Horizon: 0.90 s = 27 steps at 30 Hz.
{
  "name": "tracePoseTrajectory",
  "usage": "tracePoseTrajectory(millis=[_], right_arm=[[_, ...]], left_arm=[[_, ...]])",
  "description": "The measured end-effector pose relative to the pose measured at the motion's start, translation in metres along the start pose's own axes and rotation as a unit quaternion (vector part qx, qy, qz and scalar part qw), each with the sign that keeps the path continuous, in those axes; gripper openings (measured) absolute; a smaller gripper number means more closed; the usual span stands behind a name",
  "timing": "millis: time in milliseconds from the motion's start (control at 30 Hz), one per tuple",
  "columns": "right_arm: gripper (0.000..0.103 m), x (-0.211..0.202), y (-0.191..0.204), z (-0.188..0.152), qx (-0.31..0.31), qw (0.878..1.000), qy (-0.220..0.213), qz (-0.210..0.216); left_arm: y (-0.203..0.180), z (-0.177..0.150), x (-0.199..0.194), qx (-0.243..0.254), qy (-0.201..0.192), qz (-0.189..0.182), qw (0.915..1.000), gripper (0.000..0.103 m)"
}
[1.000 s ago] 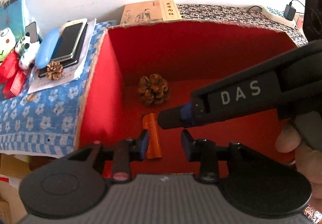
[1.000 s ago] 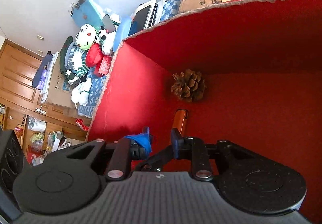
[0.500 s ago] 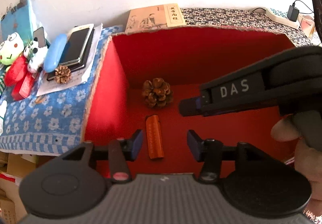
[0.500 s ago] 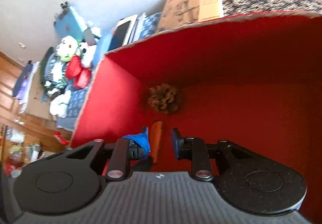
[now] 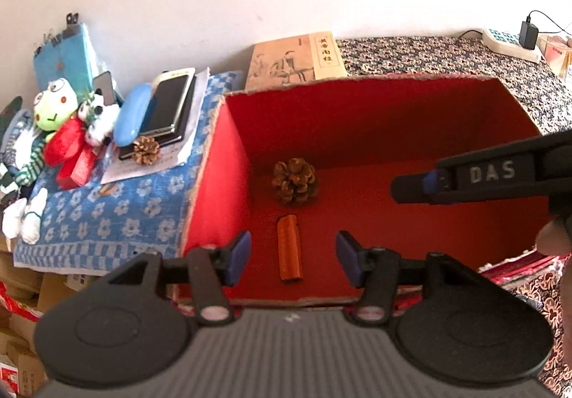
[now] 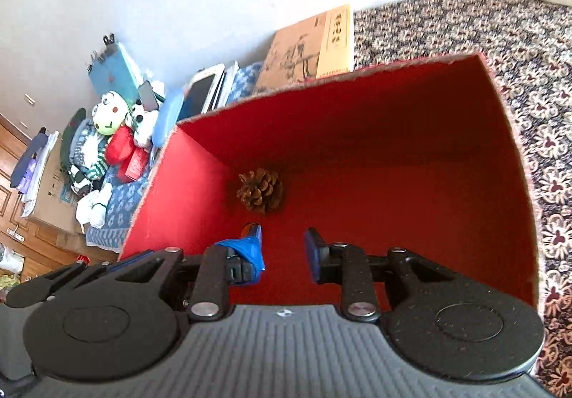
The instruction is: Organize rigid objects
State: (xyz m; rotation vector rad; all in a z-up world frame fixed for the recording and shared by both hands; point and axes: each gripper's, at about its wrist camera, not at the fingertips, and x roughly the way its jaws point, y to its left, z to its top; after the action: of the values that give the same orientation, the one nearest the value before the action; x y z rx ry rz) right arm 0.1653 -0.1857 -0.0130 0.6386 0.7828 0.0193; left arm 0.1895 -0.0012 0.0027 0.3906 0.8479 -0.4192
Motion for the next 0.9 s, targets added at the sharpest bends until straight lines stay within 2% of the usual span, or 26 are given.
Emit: tracePoseTrajectory(millis=[67, 500, 900], right_arm=[[0.012, -0.008, -0.001, -0.003, -0.002, 1.0, -0.007, 0.004], [0.013, -0.059, -0.019, -0.023, -0.005, 0.998, -0.055, 0.032], [0.013, -0.099, -0.04, -0.045, -0.032, 0.997, -0.054, 0.04]], left_arm=[[-0.001, 0.0, -0.006, -0.006, 0.0, 0.009, 0.9999, 0.058], [-0.027, -0.009, -0.043, -0.024, -0.017, 0.043, 0.9987, 0.06], [-0.073, -0.028, -0.069, -0.031, -0.017, 0.057, 0.9978, 0.062]])
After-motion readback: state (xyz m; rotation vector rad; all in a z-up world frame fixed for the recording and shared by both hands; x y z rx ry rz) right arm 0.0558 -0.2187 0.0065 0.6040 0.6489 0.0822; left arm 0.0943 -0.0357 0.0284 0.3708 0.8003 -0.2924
